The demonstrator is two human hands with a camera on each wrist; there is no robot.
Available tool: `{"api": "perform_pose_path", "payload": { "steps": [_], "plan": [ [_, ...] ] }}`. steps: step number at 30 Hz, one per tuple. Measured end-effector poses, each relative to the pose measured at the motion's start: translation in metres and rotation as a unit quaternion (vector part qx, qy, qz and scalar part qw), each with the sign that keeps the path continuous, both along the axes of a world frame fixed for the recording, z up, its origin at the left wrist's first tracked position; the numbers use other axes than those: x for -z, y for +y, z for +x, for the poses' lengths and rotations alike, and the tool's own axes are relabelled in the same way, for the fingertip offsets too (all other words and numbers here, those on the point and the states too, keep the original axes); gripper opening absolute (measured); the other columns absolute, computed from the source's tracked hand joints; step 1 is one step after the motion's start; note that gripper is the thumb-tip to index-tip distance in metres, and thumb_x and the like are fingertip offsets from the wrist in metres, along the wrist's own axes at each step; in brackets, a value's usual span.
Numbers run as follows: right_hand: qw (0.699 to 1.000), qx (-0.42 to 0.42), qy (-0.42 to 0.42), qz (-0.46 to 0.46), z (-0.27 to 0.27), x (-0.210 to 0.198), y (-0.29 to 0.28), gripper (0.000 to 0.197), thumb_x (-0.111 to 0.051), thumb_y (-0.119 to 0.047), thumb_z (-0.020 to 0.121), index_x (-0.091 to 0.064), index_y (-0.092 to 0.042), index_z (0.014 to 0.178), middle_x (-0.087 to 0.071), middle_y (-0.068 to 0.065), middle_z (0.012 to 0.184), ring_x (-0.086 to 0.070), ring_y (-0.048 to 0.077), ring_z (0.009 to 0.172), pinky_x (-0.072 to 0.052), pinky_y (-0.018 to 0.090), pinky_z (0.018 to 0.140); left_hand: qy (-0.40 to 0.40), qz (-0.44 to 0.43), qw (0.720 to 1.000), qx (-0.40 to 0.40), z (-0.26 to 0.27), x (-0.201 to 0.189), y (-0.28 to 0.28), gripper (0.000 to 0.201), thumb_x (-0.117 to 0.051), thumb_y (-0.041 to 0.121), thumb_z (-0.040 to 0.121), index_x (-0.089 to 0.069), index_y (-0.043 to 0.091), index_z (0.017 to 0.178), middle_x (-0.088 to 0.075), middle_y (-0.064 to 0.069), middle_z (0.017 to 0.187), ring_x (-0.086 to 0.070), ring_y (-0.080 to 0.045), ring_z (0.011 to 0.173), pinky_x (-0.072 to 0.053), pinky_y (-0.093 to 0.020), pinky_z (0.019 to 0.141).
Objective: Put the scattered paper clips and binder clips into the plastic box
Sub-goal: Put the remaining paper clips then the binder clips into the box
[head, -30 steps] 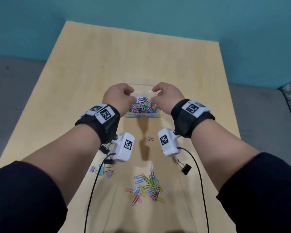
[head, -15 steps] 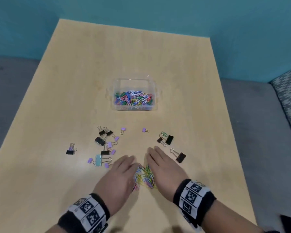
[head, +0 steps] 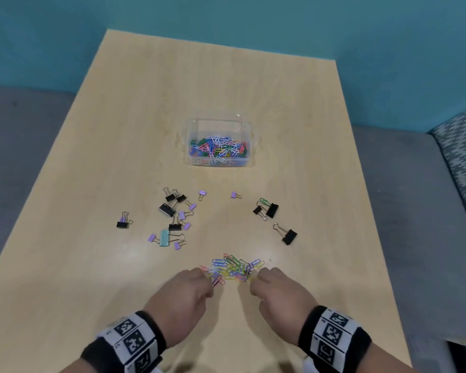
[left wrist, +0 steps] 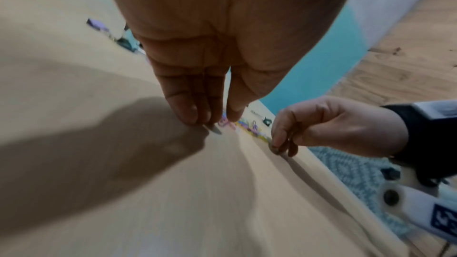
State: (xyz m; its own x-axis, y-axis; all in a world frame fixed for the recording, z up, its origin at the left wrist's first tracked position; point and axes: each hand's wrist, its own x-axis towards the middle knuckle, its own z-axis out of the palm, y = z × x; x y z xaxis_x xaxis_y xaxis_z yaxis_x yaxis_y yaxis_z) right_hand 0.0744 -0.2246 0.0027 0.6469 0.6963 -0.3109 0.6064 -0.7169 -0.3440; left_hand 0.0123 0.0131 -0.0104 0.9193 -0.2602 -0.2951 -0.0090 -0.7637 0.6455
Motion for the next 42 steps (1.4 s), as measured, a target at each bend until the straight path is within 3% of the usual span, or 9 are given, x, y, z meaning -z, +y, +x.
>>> {"api": "perform_pose_path", "payload": {
  "steps": [5, 8, 10, 14, 21, 25, 30, 33, 42],
  "plan": [
    [1.0, 0.01, -0.001, 0.021, 0.011, 0.01, 0.027, 0.033, -0.03, -0.017, 0.069, -0.057, -0.018, 0.089, -0.053, 0.002, 0.093, -0.048, 0.026, 0.082, -0.047, 0.037, 0.069, -0.043, 0.038, 0.998, -0.019, 0.016, 0.006, -0.014, 0.026, -0.035, 0.018, 0.077, -0.059, 0.025, 0.086, -0.055, 0.003, 0.091, -0.051, -0.022, 0.08, -0.043, -0.033, 0.072],
    [0.99, 0.131, 0.023, 0.054, 0.02, 0.008, 0.029, 0.03, -0.034, -0.016, 0.078, -0.057, -0.016, 0.098, -0.05, 0.002, 0.098, -0.045, 0.026, 0.091, -0.045, 0.039, 0.077, -0.044, 0.051, 0.991, -0.114, 0.028, 0.005, -0.012, 0.018, -0.059, 0.013, 0.077, -0.062, 0.019, 0.093, -0.052, 0.001, 0.094, -0.051, -0.024, 0.084, -0.045, -0.033, 0.073],
    [0.976, 0.208, 0.017, 0.054, 0.022, 0.007, 0.025, 0.031, -0.049, -0.023, 0.084, -0.053, -0.019, 0.114, -0.046, 0.001, 0.107, -0.043, 0.024, 0.099, -0.045, 0.036, 0.081, -0.026, 0.049, 0.988, -0.143, 0.03, 0.005, -0.01, 0.041, -0.069, 0.018, 0.073, -0.058, 0.019, 0.113, -0.049, 0.0, 0.104, -0.047, -0.024, 0.093, -0.04, -0.029, 0.079],
    [0.98, 0.194, 0.037, -0.014, 0.023, 0.011, 0.028, 0.076, -0.068, -0.041, 0.075, -0.028, -0.03, 0.138, -0.037, -0.003, 0.116, -0.034, 0.022, 0.103, -0.042, 0.032, 0.088, -0.018, 0.109, 0.991, -0.072, 0.036, 0.003, -0.022, 0.075, -0.075, 0.035, 0.071, -0.04, 0.024, 0.136, -0.044, 0.001, 0.119, -0.04, -0.023, 0.102, -0.041, -0.03, 0.088],
    [0.987, 0.159, 0.0, 0.039, 0.028, 0.026, 0.047, 0.029, -0.063, -0.024, 0.085, -0.055, -0.021, 0.112, -0.043, 0.001, 0.11, -0.037, 0.02, 0.094, -0.043, 0.031, 0.08, -0.039, 0.11, 0.99, -0.074, 0.053, 0.011, -0.027, 0.036, -0.071, 0.021, 0.075, -0.062, 0.023, 0.11, -0.05, -0.002, 0.107, -0.043, -0.023, 0.089, -0.046, -0.034, 0.072],
    [0.989, 0.145, -0.018, 0.037, 0.033, 0.03, 0.045, 0.017, -0.063, -0.01, 0.084, -0.055, -0.016, 0.097, -0.049, 0.005, 0.101, -0.04, 0.021, 0.084, -0.043, 0.032, 0.067, -0.053, 0.11, 0.99, -0.065, 0.058, 0.012, -0.025, 0.016, -0.069, 0.015, 0.078, -0.066, 0.018, 0.093, -0.049, -0.001, 0.093, -0.047, -0.022, 0.079, -0.047, -0.037, 0.059],
    [0.993, 0.116, -0.036, 0.008, 0.04, 0.029, 0.042, 0.031, -0.068, 0.004, 0.069, -0.049, -0.018, 0.081, -0.049, 0.004, 0.086, -0.03, 0.016, 0.072, -0.031, 0.029, 0.056, -0.015, 0.183, 0.983, -0.003, 0.064, 0.019, -0.018, 0.045, -0.088, 0.011, 0.044, -0.056, 0.02, 0.075, -0.043, 0.002, 0.08, -0.036, -0.013, 0.06, -0.037, -0.028, 0.04],
    [0.995, 0.1, -0.022, -0.003, 0.045, 0.023, 0.04, 0.028, -0.067, 0.003, 0.07, -0.05, -0.016, 0.081, -0.05, 0.005, 0.084, -0.031, 0.017, 0.069, -0.029, 0.03, 0.056, -0.001, 0.187, 0.982, 0.006, 0.066, 0.016, -0.018, 0.042, -0.086, 0.011, 0.05, -0.056, 0.02, 0.078, -0.044, 0.002, 0.08, -0.031, -0.012, 0.059, -0.026, -0.028, 0.043],
    [0.991, 0.104, 0.084, 0.0, 0.056, 0.014, 0.034, 0.007, -0.05, -0.012, 0.09, -0.056, -0.015, 0.089, -0.039, -0.004, 0.088, -0.04, 0.018, 0.075, -0.029, 0.029, 0.064, 0.029, 0.124, 0.992, -0.014, 0.068, 0.009, -0.016, 0.005, -0.053, 0.017, 0.089, -0.054, 0.016, 0.084, -0.047, 0.001, 0.088, -0.044, -0.02, 0.066, -0.043, -0.035, 0.06]
  ]
}}
